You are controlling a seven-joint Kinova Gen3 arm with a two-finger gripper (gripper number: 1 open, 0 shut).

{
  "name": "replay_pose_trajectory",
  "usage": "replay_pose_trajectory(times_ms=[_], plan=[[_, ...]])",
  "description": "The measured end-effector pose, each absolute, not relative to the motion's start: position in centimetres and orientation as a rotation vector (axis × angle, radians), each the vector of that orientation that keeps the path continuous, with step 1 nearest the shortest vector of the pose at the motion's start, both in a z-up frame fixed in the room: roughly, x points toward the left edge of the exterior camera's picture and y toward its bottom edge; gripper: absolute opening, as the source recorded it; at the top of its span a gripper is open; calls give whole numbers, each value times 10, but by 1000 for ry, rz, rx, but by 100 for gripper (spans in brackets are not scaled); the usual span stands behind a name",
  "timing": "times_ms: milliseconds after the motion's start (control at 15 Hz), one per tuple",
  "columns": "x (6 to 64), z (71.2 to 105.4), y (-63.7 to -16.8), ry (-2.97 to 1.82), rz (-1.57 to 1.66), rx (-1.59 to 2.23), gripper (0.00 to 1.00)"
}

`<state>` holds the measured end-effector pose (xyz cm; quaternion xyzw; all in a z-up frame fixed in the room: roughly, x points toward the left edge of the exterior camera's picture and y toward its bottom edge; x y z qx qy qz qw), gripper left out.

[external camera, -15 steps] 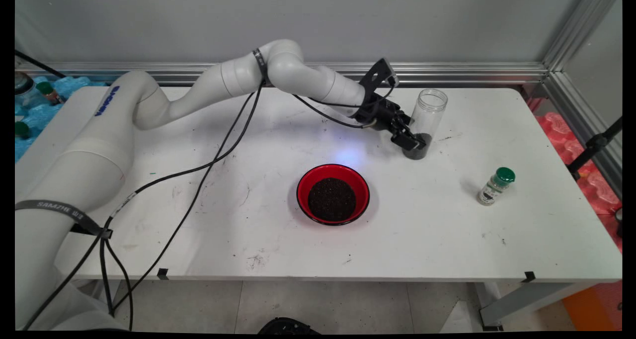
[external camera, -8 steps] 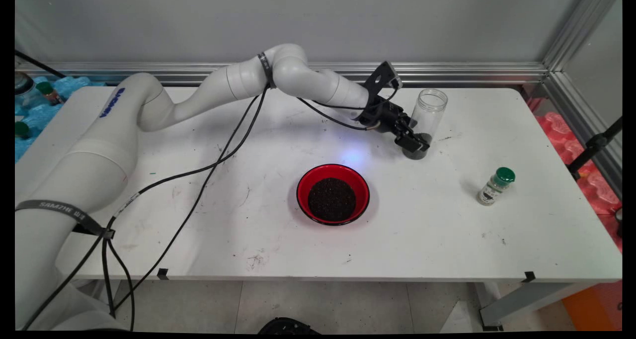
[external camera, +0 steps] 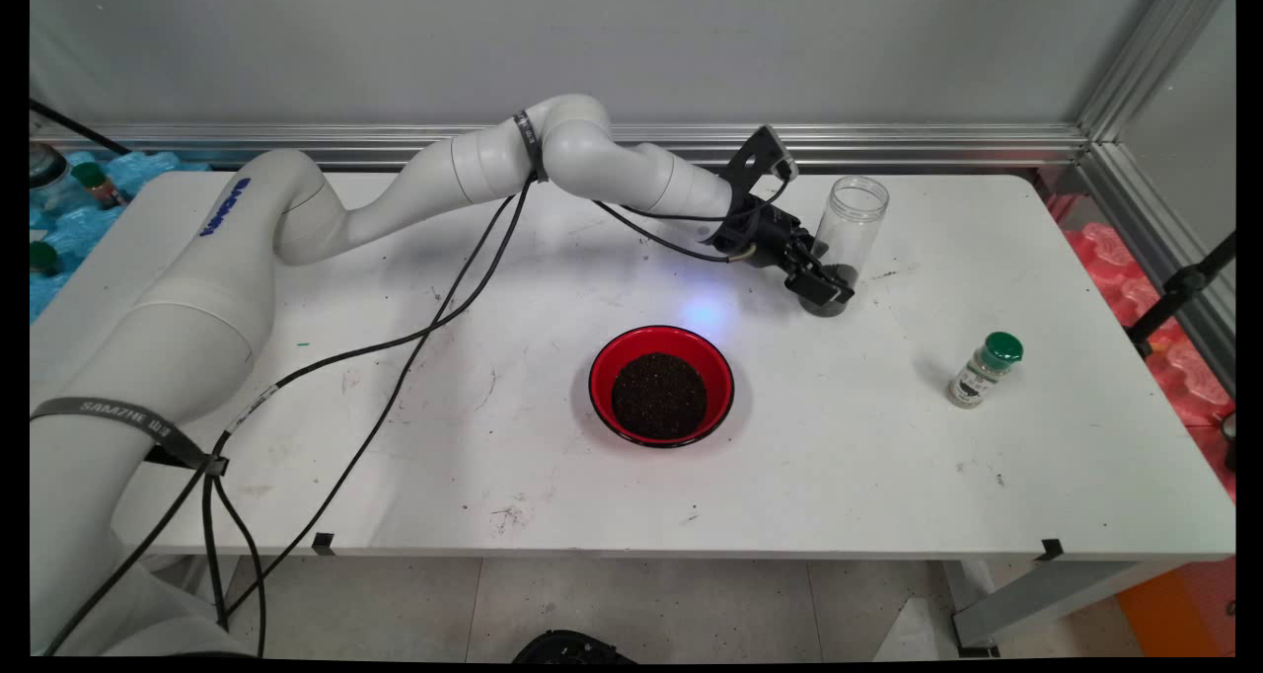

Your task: Pick up the black seasoning powder from the table, then pour the black seasoning powder in the red bowl

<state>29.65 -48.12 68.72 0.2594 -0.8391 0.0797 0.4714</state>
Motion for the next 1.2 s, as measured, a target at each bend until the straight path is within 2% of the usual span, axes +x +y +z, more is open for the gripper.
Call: replay_pose_trajectory(times_ms=[533, 600, 1200], plan=[[298, 686, -476, -2045, 190, 635, 100], [298, 686, -475, -2043, 189, 629, 0], [302, 691, -470, -2051, 195, 584, 0]])
